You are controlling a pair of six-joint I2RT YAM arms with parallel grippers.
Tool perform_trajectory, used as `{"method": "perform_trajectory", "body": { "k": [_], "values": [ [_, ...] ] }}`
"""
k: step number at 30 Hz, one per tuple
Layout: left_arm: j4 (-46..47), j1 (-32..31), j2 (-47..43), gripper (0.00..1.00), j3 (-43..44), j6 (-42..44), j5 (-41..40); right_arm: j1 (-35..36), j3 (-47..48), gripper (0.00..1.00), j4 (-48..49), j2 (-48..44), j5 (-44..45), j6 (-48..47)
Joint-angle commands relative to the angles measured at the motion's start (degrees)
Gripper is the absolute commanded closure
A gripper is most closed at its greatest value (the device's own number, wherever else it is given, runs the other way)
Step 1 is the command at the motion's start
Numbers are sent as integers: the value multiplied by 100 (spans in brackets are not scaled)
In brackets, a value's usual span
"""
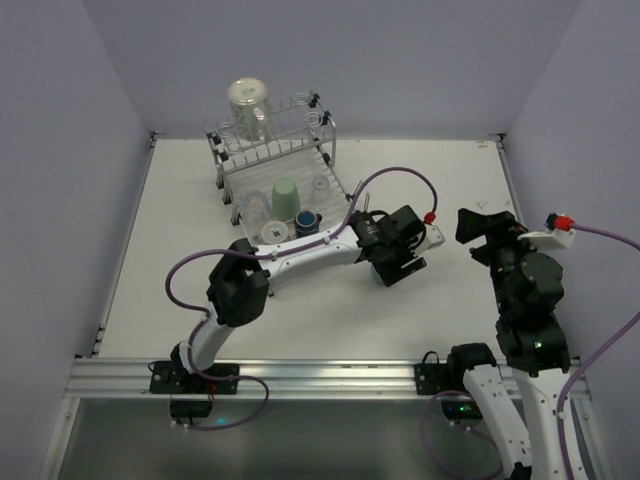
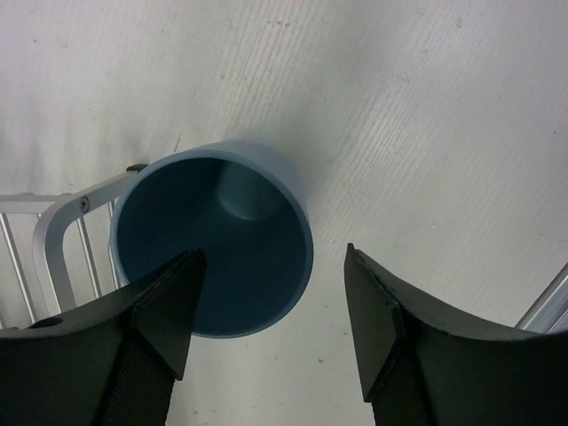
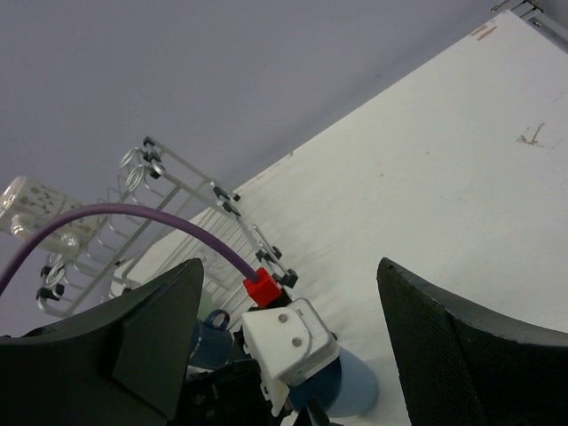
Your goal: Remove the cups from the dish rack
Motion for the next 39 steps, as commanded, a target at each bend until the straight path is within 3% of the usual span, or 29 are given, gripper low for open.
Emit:
{"method": "perform_trajectory", "body": {
  "k": [1,3,4,9,14,20,26,32,39],
  "values": [
    [211,-19,-337,29,205,-51,-243,-13,352,18,-138,-95,62,-198],
    [378,-10,-600,4,108,-51,-357,-13,379,18,-191,-165,62,-250],
    [562,-1,-688,1,82,-234,-401,-13,423,18,-226,-192,79,-260],
    [1344,157,-1565,0,-304,-552,-638,-13,564,19,-455,-447,-17,-339],
    [2426,552,-2638,0,-1428,-1043,-866,-22,459,21,-683,-465,-341,-479],
    [2700,1141,-4291,0,-3210,-1614,-1761,66,-673,23,-282,457,-2219,-173],
    [2252,1308,-5750,0,-4417,-1888,-2712,1058,-1291,21,212,1308,-1529,-75],
    [1997,1326,-6805,0,-5104,-1906,-3257,1086,-1221,27,345,1740,-1107,-215],
    [2075,1326,-7158,0,-5534,-1774,-3574,1094,-1019,39,556,2548,-1213,-286]
  ]
}}
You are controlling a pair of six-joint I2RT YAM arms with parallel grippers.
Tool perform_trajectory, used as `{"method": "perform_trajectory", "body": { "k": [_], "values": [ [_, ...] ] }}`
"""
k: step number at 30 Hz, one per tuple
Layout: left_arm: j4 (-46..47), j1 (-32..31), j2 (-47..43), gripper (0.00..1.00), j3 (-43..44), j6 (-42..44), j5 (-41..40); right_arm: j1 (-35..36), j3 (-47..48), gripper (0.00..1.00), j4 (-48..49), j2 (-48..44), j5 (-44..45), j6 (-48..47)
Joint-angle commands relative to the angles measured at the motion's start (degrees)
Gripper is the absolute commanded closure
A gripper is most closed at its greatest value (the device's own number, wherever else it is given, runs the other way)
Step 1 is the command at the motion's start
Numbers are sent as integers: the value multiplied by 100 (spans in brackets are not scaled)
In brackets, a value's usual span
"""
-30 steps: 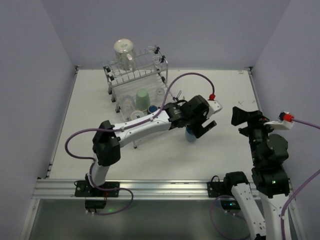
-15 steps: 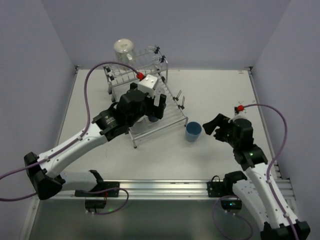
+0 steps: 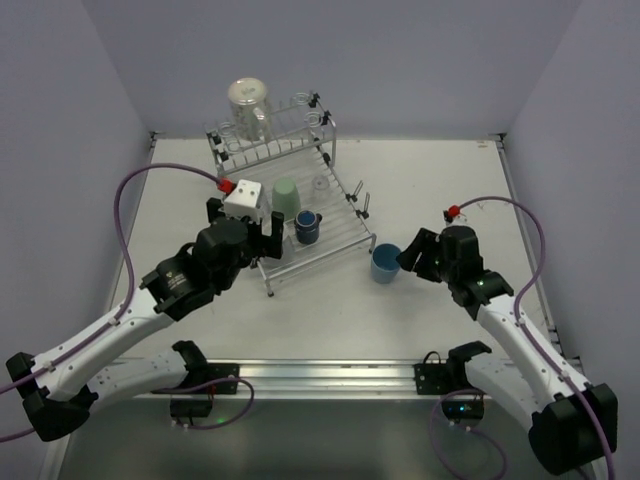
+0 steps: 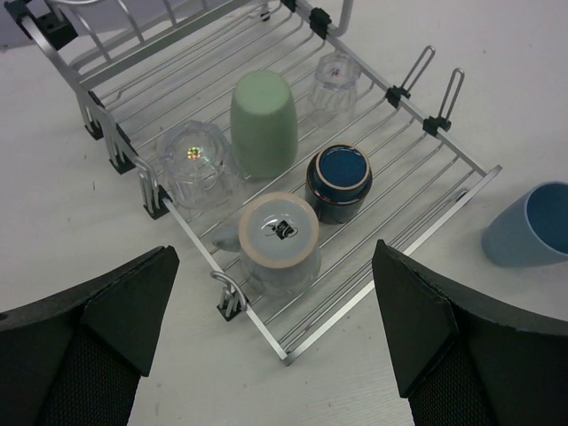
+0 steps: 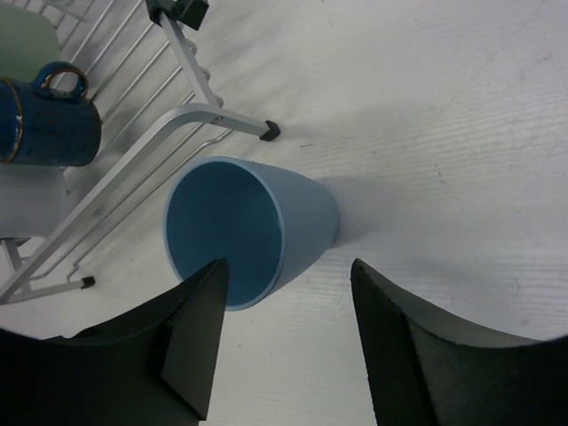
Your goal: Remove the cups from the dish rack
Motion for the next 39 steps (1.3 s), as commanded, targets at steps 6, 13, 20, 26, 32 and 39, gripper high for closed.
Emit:
{"method": "perform_trajectory", "body": {
  "k": [6,13,20,26,32,39],
  "values": [
    [141,23,-50,0,-217,317,-93,30,622,51,342,753,119,-230],
    [194,23,-147,0,-226,458,-76,188,780,63,263,1281,198,-335],
    [124,23,-217,0,2,581,109,250,957,81,131,1632,505,-467],
    [211,23,-410,0,-137,616,4,250,1342,100,-317,1335,1145,-669],
    [352,23,-490,0,-279,599,4,-31,2361,100,-520,1535,1604,-1038],
    [308,32,-525,0,-437,503,-102,-347,4424,100,-590,3652,1771,-1390]
  ]
}}
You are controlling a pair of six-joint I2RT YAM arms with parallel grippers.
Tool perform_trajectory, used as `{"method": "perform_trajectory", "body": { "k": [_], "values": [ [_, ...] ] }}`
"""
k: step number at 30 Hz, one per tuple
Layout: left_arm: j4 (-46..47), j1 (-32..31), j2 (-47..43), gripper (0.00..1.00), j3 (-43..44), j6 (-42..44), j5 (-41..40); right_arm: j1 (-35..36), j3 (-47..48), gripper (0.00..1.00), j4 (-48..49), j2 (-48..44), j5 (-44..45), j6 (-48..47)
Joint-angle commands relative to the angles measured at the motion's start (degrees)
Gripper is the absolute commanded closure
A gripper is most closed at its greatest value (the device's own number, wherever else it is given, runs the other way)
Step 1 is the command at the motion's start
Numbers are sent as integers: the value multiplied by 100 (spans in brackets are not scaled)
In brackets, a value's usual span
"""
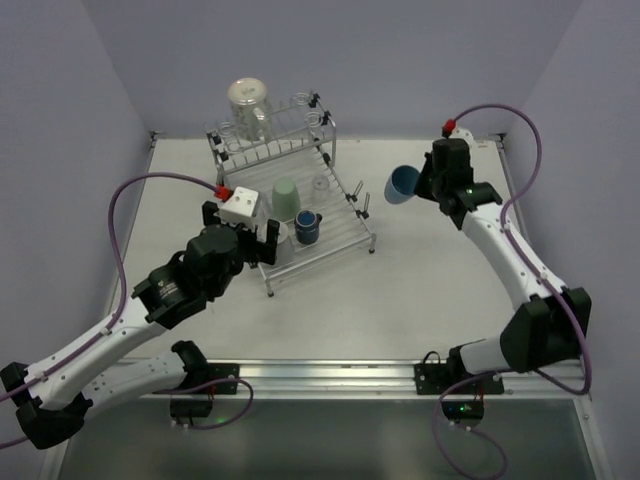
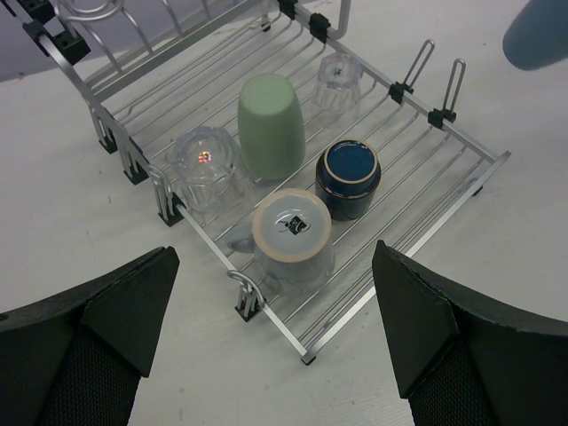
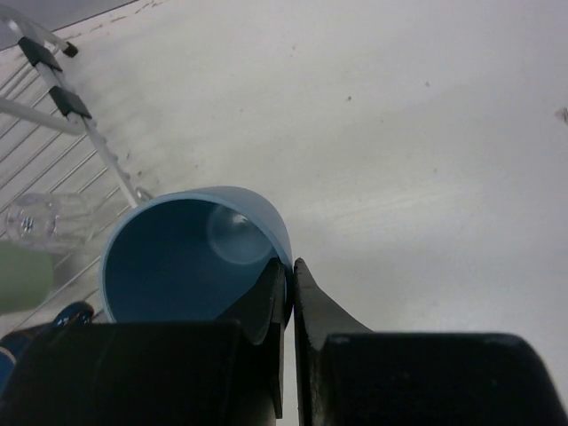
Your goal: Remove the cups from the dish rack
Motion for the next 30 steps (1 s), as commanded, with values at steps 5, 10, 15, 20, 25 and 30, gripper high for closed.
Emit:
{"method": "perform_trajectory", "body": {
  "k": [5,10,15,20,25,30],
  "values": [
    [159,32,-24,0,-94,-86,-128,-285,1709,100,-342,1953,347,-600],
    [160,23,107,0,-59,-95,-146,-435,2448,100,-702,2640,346,-854],
    [168,58,248,0,-6,-165,-93,-487,2887,100,-992,3115,197,-1022],
    [116,76,450,0,108,-271,-5,-558,3116,100,-1116,3546,-5,-1075],
    [28,93,661,0,187,-385,13,-584,3178,100,-1107,3766,-154,-1066],
    [-130,94,968,0,266,-586,-58,-637,3064,98,-975,3766,-225,-1066]
  ]
}}
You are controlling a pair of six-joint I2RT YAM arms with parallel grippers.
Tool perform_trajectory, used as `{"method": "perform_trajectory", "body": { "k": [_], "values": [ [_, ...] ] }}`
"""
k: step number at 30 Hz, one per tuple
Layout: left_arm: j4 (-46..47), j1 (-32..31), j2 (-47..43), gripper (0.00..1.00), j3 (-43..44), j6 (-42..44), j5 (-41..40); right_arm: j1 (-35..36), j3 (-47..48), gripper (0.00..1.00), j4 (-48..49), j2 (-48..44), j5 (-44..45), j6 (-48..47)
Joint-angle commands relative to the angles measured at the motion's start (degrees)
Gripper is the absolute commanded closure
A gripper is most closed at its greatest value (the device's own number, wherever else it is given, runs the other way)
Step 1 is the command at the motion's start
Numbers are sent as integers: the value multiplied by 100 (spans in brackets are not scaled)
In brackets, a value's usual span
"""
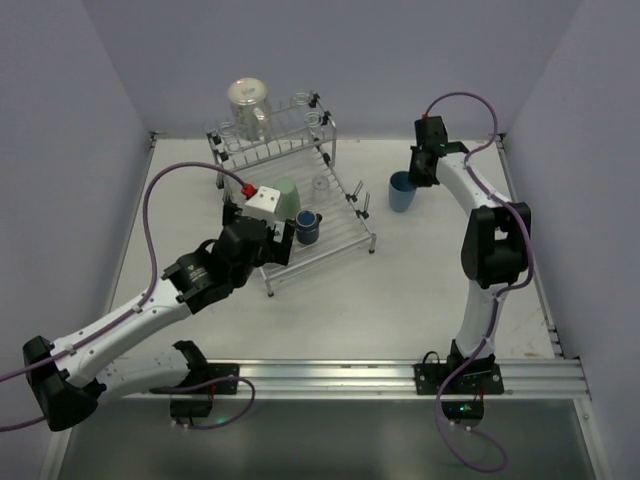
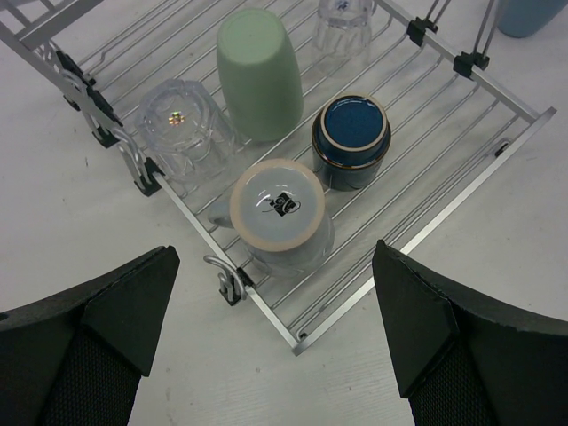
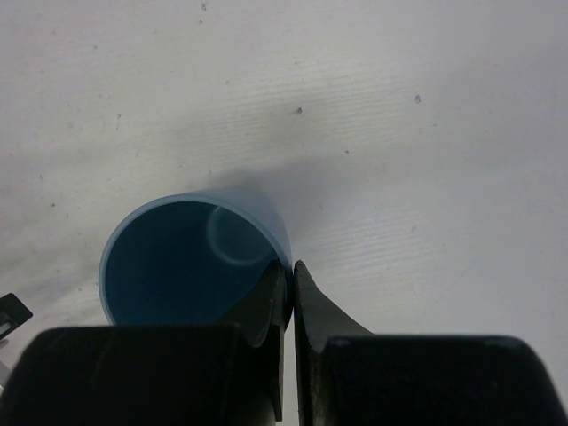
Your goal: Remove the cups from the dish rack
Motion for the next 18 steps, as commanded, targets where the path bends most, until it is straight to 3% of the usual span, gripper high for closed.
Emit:
{"method": "perform_trajectory", "body": {
  "k": [1,3,8,14,18],
  "values": [
    [-84,43,184,0,288,-322,-143,-51,137,96,76,-85,-163,-87],
    [-111,35,307,0,297,-454,-248,-51,102,92,102,-94,-190,-78],
    [-129,43,466,0,385,-657,-459,-60,84,59,155,-234,-182,-70],
    [-129,122,756,0,429,-683,-548,-60,-91,35,357,-743,-453,27],
    [46,254,984,0,394,-692,-242,-60,-329,27,542,-1139,-603,106]
  ]
}}
